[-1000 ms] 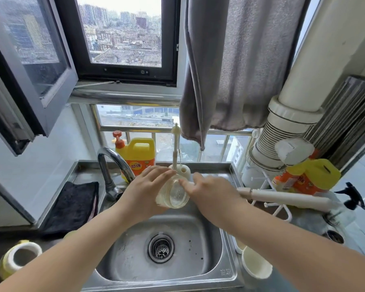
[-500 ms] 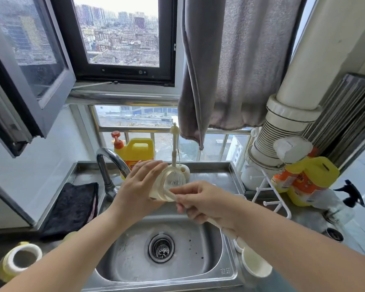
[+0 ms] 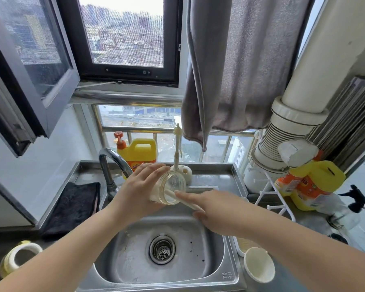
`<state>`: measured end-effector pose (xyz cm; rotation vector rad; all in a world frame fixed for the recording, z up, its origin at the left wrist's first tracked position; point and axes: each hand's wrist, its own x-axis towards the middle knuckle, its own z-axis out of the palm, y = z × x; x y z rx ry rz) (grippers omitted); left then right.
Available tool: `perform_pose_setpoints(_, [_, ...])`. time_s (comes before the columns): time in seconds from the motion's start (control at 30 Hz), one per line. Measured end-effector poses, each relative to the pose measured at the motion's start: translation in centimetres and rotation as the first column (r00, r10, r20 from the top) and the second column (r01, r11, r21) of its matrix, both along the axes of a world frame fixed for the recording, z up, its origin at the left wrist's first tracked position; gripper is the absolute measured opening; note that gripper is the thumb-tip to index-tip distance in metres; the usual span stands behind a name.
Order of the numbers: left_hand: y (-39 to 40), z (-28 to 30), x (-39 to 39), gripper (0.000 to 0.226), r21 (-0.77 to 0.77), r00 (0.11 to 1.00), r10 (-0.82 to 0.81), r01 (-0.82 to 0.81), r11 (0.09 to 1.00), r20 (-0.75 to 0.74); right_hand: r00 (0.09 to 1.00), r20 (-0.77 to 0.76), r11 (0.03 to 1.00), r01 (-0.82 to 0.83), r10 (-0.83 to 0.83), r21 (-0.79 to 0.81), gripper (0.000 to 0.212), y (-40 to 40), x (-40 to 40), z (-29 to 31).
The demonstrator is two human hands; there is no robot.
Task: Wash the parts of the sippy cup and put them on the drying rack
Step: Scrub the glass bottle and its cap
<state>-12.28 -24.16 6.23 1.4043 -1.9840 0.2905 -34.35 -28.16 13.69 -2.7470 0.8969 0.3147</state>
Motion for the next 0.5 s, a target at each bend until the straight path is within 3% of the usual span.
perform_pose_setpoints(0.1, [0.0,0.2,0.0,0.075,0.031,0.998,0.044,-0.042,0.999,-0.045,0.989,0.113,0.983,0.077,-0.097,0.165,0.065,0.4,-0.3,0.0])
perform_pose_setpoints(0.17, [0.0,0.1,0.0,0.078,0.053,0.996,0.062,-0.059,0.997,-0.062,0.962,0.217,0.976,0.127,-0.165,0.178,0.057,0.2,-0.3,0.0])
perform_pose_setpoints(0.33, [0.1,-0.2,0.3,0.088,0.099,0.984,0.105,-0.091,0.991,-0.146,0.96,0.2,0.968,0.157,-0.196,0.196,0.03,-0.1,-1.2,0.5])
perform_pose_setpoints(0.5, [0.0,-0.4,0.0,0.09,0.102,0.991,0.05,-0.038,0.994,-0.122,0.986,0.136,0.995,0.098,-0.094,-0.022,0.051,0.3,-1.6,1.9])
